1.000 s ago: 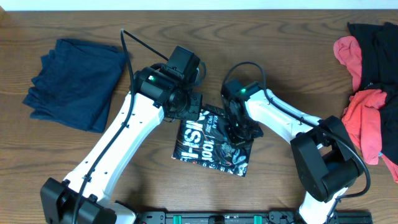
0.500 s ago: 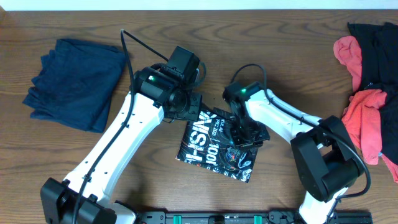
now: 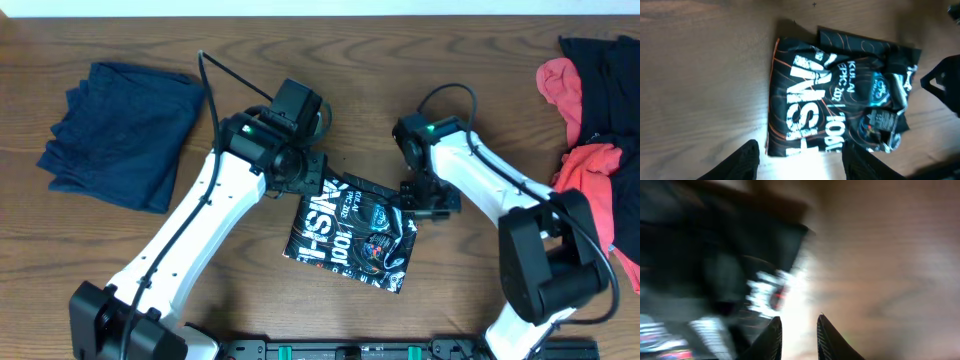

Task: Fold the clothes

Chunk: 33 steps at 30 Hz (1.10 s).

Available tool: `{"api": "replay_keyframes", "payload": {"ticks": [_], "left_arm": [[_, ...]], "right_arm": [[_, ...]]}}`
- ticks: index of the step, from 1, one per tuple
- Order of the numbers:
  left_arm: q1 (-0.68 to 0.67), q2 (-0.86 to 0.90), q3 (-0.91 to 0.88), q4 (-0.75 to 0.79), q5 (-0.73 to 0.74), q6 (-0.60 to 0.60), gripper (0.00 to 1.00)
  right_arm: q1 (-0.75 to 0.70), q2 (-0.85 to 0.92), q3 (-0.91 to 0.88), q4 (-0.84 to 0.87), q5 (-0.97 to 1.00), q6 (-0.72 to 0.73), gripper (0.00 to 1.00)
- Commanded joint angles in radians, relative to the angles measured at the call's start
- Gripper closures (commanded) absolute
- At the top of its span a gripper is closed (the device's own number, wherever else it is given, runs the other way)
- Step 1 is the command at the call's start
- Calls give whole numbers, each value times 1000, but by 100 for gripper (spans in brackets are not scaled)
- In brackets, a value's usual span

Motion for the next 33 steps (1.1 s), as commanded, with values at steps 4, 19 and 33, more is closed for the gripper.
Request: {"api": "replay_keyframes", "payload": {"ticks": [4, 19, 33], "left_arm": [[5, 39, -98, 81, -12, -5, 44], [5, 261, -146, 262, -12, -5, 44], [5, 301, -148, 275, -12, -5, 40]], "right_arm": [[-6, -99, 32, 153, -206, -117, 70], [34, 12, 19, 203, -231, -156, 75], [33, 49, -68, 38, 56, -151, 67]]}}
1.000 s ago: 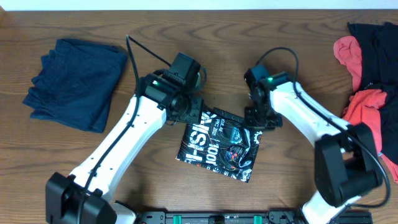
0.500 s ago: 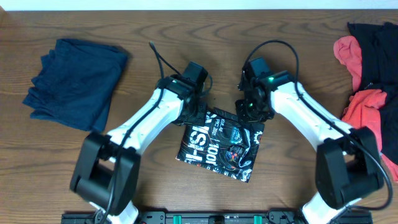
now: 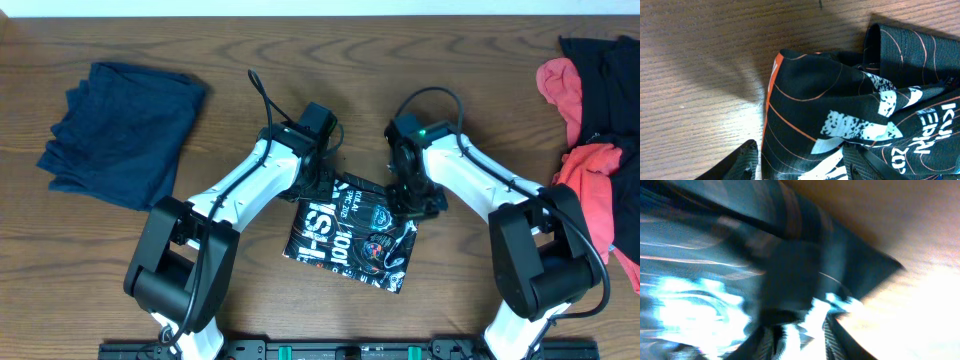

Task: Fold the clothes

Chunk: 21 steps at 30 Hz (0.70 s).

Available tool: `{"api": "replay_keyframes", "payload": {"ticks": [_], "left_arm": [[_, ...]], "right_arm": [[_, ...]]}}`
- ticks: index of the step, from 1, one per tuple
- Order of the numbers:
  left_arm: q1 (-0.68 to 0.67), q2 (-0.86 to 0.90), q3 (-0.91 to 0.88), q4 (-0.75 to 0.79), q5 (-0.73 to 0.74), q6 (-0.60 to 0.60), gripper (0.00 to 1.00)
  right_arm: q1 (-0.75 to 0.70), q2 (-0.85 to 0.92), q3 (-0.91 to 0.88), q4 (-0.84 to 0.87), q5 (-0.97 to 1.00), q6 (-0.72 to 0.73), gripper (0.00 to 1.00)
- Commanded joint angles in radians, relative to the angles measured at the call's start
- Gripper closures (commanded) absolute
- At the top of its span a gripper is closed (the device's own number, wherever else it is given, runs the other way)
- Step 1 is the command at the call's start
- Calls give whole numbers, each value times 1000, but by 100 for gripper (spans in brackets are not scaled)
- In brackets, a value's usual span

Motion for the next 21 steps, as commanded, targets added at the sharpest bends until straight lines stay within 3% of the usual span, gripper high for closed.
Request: {"api": "replay_keyframes", "payload": {"ticks": [1, 8, 13, 17, 21], "left_arm": [[5, 14, -6, 0, -13, -7, 39], [5, 14, -8, -7, -13, -6, 38], [5, 14, -29, -10, -13, -7, 38], [6, 10, -34, -27, -13, -2, 38], [20, -14, -17, -14, -33, 1, 37]], "right_arm": [[6, 11, -45, -15, 130, -8, 68], [-12, 10, -104, -21, 163, 83, 85], [-50, -39, -102, -29, 181, 134, 85], [-59, -137, -99, -16, 111, 58, 85], [-51, -246, -99, 61, -152, -61, 83]]}}
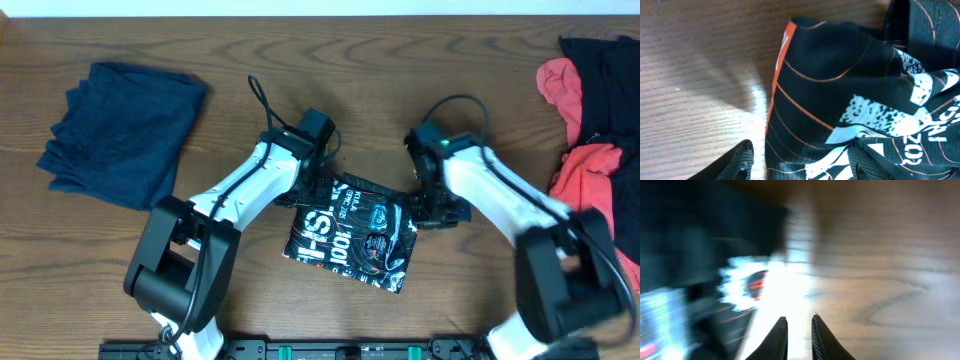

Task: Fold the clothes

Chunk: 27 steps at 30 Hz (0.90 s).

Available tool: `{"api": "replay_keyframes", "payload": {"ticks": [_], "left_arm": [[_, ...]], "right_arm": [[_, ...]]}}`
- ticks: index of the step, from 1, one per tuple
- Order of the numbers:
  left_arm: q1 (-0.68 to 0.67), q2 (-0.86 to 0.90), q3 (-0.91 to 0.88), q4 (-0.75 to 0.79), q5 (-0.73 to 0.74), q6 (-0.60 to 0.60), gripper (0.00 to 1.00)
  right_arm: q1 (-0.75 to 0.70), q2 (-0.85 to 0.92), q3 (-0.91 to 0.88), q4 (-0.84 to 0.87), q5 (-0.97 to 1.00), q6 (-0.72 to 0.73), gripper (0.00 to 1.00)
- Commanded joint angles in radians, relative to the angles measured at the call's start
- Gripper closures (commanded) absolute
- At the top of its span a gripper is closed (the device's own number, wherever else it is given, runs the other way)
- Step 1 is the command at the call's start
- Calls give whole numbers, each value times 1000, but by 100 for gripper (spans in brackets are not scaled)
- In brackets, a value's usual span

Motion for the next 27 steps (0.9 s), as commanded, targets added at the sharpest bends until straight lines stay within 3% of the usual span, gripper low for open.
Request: {"api": "replay_keyframes", "payload": {"ticks": [1, 5, 13, 20, 27], "left_arm": [[20, -18, 14, 18, -32, 2, 35], [27, -20, 13, 58, -31, 2, 33], [24, -13, -28, 53, -30, -10, 32], [24, -11, -111, 53, -30, -10, 32], [24, -11, -140, 55, -30, -11, 32]], "right_arm": [[8, -103, 3, 58, -276, -124, 81], [45, -130, 3, 153, -436, -145, 76], [150, -43, 1, 148, -421, -145, 77], [187, 82, 0, 21, -213, -61, 85], [163, 119, 0, -29, 5, 63, 85]]}}
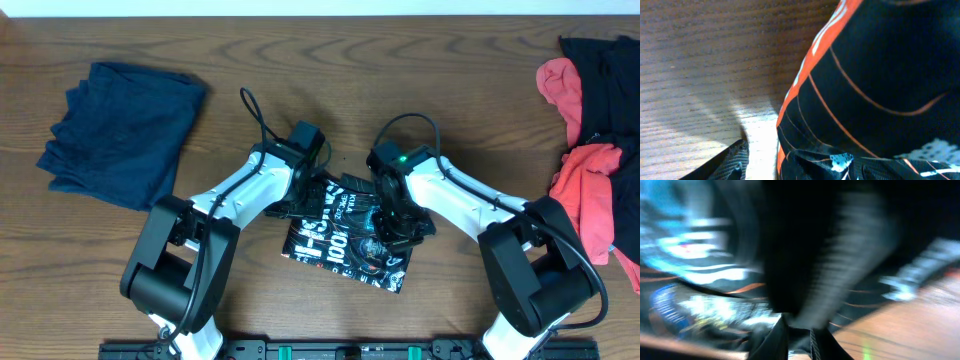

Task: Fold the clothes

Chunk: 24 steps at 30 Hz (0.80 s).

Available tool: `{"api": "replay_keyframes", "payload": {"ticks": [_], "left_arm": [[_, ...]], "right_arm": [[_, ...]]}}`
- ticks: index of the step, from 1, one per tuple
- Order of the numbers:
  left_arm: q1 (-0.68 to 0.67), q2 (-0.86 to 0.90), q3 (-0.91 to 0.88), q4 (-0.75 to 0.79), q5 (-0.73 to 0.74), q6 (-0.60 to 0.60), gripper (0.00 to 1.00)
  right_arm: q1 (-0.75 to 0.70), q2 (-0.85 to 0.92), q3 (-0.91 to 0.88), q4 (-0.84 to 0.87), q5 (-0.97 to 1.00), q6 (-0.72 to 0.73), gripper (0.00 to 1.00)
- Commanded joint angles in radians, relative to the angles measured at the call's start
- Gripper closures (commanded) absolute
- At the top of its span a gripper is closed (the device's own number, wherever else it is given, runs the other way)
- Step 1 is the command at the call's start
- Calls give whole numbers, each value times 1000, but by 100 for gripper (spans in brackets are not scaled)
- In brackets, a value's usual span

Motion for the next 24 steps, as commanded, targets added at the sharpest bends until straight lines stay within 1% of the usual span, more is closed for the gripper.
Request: {"api": "replay_keyframes", "payload": {"ticks": [1, 5, 9, 10, 11, 12, 13, 15, 18, 21, 24], "left_arm": [[3, -3, -24, -8, -25, -22, 32], [5, -19, -6, -32, -18, -27, 32], [19, -87, 48, -80, -18, -27, 31], [21, -111, 53, -78, -17, -27, 30], [23, -134, 56, -71, -17, -27, 24], [25, -161, 56, -60, -17, -27, 16], [27, -179, 56, -50, -17, -23, 12], [30, -201, 56, -32, -17, -2, 7], [42, -196, 53, -9, 10, 5, 4], [63, -168, 45, 26, 117, 52, 3], [92, -124, 42, 45, 173, 52, 3]], "right_arm": [[-19, 5, 0, -6, 142, 79, 85], [-18, 5, 0, -3, 141, 78, 84], [-18, 5, 0, -3, 141, 79, 83], [-18, 5, 0, -1, 141, 79, 82], [-18, 5, 0, 1, 141, 79, 82], [-18, 5, 0, 4, 141, 79, 81], [-18, 5, 0, 6, 141, 79, 80], [-18, 5, 0, 8, 141, 79, 80], [-18, 5, 0, 8, 141, 79, 81], [-18, 5, 0, 8, 141, 79, 80], [-18, 5, 0, 7, 140, 78, 81]]}}
